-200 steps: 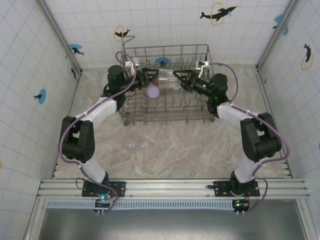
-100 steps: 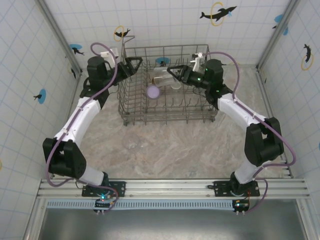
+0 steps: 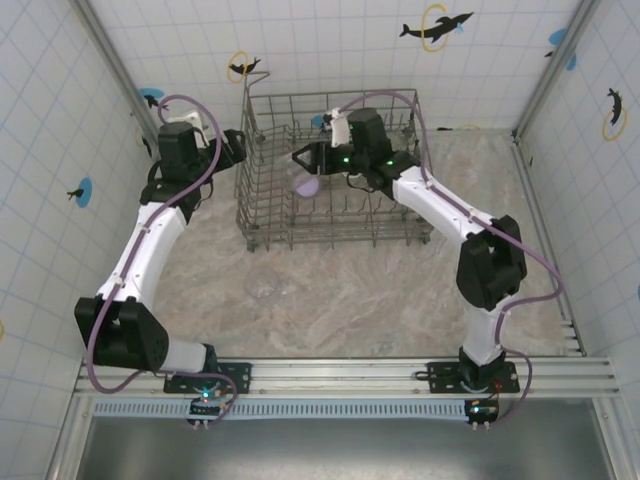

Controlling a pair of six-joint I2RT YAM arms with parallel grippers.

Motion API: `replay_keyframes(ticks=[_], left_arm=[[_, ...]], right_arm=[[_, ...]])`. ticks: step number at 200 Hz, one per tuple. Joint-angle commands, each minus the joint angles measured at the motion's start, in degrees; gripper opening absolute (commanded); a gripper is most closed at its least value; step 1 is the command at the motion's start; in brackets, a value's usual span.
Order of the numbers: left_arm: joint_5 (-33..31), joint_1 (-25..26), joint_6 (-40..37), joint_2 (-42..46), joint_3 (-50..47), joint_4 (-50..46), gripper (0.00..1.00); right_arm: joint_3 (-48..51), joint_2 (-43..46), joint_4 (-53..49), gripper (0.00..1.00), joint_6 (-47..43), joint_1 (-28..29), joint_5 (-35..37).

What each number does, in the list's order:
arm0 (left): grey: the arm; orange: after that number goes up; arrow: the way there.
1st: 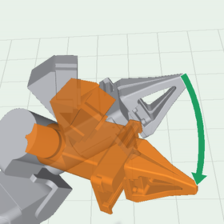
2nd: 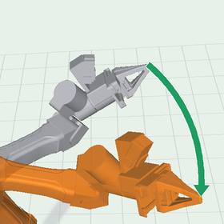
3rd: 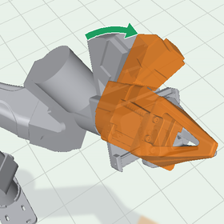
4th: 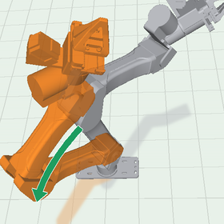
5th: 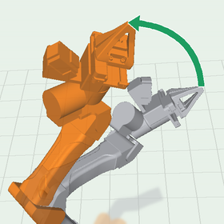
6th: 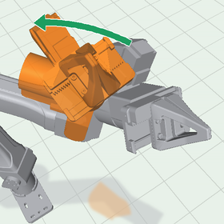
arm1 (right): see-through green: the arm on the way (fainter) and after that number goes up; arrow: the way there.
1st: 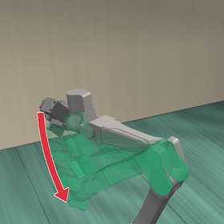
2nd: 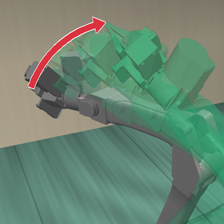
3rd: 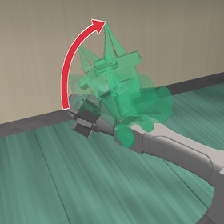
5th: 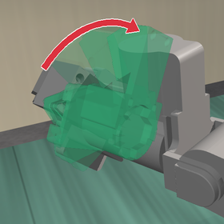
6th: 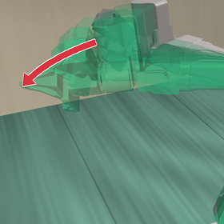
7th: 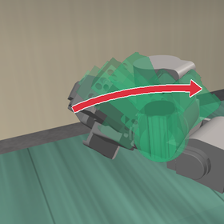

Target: Load the cups into the dish rack

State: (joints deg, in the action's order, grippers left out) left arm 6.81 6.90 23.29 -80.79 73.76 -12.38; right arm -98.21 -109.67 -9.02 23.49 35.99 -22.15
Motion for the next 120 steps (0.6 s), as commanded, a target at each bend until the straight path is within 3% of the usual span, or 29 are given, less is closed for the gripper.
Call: replay_keyframes(ticks=[1,24,95,120], left_arm=[[-2.65,-2.56,-1.15,0.55,-2.75,-1.12,0.97],[-2.35,-4.92,-0.21,2.39,-8.42,3.42,0.97],[2.48,-9.35,1.21,1.52,-11.51,4.01,0.97],[-1.36,-10.06,1.47,1.76,-13.28,4.24,0.97]], right_arm=[[-5.52,-2.08,-6.96,0.44,-8.48,2.48,5.89],[-7.74,-4.46,-8.56,0.43,-10.0,3.93,7.25],[-9.45,-6.94,-8.74,0.42,-16.3,7.21,11.43],[-9.45,-7.66,-8.52,0.42,-18.43,7.85,11.6]])
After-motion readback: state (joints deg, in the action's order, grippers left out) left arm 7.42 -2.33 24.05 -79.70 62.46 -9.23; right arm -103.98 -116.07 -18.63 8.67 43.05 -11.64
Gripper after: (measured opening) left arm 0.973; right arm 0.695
